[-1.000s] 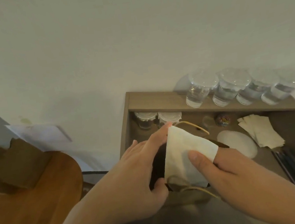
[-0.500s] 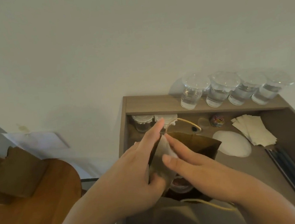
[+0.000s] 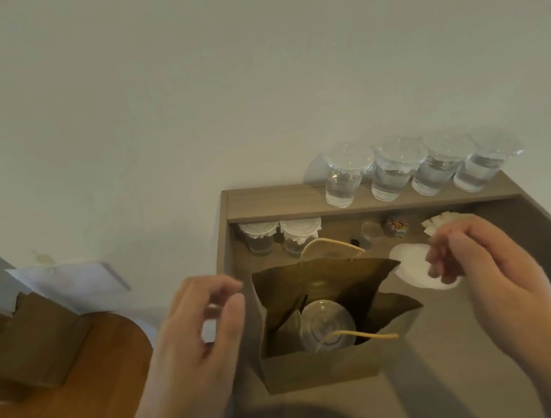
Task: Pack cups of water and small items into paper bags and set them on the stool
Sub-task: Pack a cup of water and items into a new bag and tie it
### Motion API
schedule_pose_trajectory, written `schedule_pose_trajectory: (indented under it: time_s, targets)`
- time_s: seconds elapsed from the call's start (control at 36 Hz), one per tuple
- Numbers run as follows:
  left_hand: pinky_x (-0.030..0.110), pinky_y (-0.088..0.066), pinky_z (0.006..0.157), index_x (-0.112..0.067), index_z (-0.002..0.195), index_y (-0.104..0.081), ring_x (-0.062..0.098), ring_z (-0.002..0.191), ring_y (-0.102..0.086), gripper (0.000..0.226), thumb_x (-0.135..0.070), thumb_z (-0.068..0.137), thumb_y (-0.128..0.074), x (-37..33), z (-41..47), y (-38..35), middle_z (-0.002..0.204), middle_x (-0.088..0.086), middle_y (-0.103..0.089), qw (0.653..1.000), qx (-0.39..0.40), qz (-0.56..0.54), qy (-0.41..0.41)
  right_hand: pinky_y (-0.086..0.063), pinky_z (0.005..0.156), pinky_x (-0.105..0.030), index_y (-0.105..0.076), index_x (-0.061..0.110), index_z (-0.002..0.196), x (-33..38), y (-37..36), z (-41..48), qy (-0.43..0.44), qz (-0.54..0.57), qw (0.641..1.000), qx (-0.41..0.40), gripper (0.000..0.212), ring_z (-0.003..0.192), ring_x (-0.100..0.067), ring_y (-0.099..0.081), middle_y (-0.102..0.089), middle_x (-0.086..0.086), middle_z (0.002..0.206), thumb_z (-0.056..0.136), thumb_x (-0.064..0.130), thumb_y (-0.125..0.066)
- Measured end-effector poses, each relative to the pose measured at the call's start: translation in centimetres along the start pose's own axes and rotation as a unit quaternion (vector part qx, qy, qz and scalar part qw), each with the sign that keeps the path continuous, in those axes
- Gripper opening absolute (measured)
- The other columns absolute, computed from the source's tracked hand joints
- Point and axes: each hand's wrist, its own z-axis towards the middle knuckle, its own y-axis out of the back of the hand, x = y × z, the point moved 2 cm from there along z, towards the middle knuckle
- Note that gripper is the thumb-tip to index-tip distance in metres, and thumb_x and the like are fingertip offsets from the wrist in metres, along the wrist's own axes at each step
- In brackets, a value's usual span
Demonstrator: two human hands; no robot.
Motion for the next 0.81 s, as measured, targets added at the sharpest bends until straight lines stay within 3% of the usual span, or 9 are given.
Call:
schedule_pose_trajectory:
  time_s: [0.06,0.11,0.17,0.28,0.36,0.42,0.56,0.72,0.81]
  targets:
    - [0.019,-0.057,0.074,-0.054,0.110,-0.053,0.000,0.107,-0.064,0.037,-0.083,0.087,-0.043,1.9,-0.8,0.3,0.110,-0.025,-0.064,0.997,0.055,0.000,0.061,-0.054,0.078,-0.039,-0.069,0.030,0.095,-2.3,0.3,-1.5,-0.039,-0.019,0.999,0.027,0.041,0.088,-0.015,-0.067,-0.070,0.001,0.091,0.106,0.057,-0.040]
    - [0.019,-0.055,0.085,-0.053,0.117,-0.052,-0.005,0.113,-0.060,0.070,-0.101,0.068,-0.039,3.4,-1.3,0.0,0.117,-0.033,-0.061,0.981,0.152,0.023,0.114,-0.055,0.084,-0.040,-0.069,0.035,0.105,-4.5,0.0,-3.0,-0.083,0.001,0.994,0.074,0.061,0.100,-0.016,-0.069,-0.071,0.005,0.101,0.091,0.086,-0.038]
    - [0.015,-0.050,0.095,-0.054,0.126,-0.048,-0.005,0.120,-0.056,0.076,-0.096,0.063,-0.053,4.0,-1.5,-1.1,0.123,-0.037,-0.057,0.958,0.240,0.036,0.156,-0.055,0.088,-0.033,-0.067,0.040,0.116,-6.1,-0.7,-4.1,-0.104,0.011,0.985,0.134,0.070,0.107,-0.014,-0.069,-0.072,0.008,0.109,0.078,0.095,-0.047]
    - [0.018,-0.046,0.106,-0.065,0.123,-0.043,-0.008,0.122,-0.051,0.074,-0.087,0.059,-0.071,3.3,-1.3,-3.8,0.127,-0.043,-0.051,0.954,0.261,0.054,0.134,-0.055,0.096,-0.030,-0.064,0.039,0.125,-6.9,-2.8,-5.0,-0.121,0.008,0.970,0.212,0.067,0.115,-0.009,-0.068,-0.073,0.015,0.119,0.073,0.081,-0.073]
    - [0.026,-0.046,0.111,-0.061,0.115,-0.048,-0.006,0.119,-0.051,0.053,-0.073,0.067,-0.069,2.1,-0.8,-5.2,0.121,-0.039,-0.053,0.967,0.219,0.056,0.116,-0.055,0.098,-0.037,-0.072,0.044,0.110,-7.0,-3.8,-4.5,-0.111,0.020,0.970,0.217,0.029,0.111,-0.012,-0.068,-0.075,0.013,0.113,0.085,0.035,-0.084]
    - [0.029,-0.048,0.111,-0.058,0.116,-0.052,-0.003,0.118,-0.051,0.051,-0.071,0.070,-0.067,1.8,-0.5,-5.7,0.118,-0.037,-0.053,0.971,0.211,0.048,0.101,-0.056,0.098,-0.042,-0.074,0.045,0.105,-7.2,-3.9,-4.1,-0.117,0.027,0.968,0.220,0.032,0.105,-0.012,-0.069,-0.076,0.012,0.109,0.089,0.019,-0.081]
    - [0.035,-0.051,0.109,-0.047,0.110,-0.069,-0.004,0.118,-0.047,0.041,-0.065,0.073,-0.072,2.4,-0.3,-5.8,0.120,-0.035,-0.044,0.978,0.191,0.047,0.074,-0.053,0.090,-0.029,-0.077,0.052,0.093,-7.6,-3.3,-2.9,-0.136,0.025,0.967,0.214,0.029,0.099,-0.002,-0.066,-0.073,0.020,0.104,0.093,0.023,-0.076]
    - [0.029,-0.030,0.113,-0.039,0.082,-0.075,-0.014,0.138,-0.029,0.004,-0.042,0.082,-0.078,2.7,0.2,-5.0,0.147,-0.045,-0.033,0.990,0.098,0.095,0.029,-0.034,0.105,-0.012,-0.078,0.036,0.088,-9.1,-2.9,-2.3,-0.040,-0.051,0.984,0.166,0.003,0.140,0.015,-0.034,-0.045,0.039,0.141,0.088,0.034,-0.080]
    - [0.014,-0.047,0.095,-0.042,0.087,-0.065,-0.019,0.122,-0.046,0.025,-0.025,0.084,-0.083,2.3,0.0,-5.3,0.130,-0.047,-0.048,0.992,0.103,0.060,0.041,-0.046,0.108,-0.022,-0.071,0.031,0.098,-9.0,-3.2,-2.3,-0.065,0.004,0.984,0.168,0.014,0.124,0.009,-0.055,-0.063,0.032,0.122,0.090,0.025,-0.080]
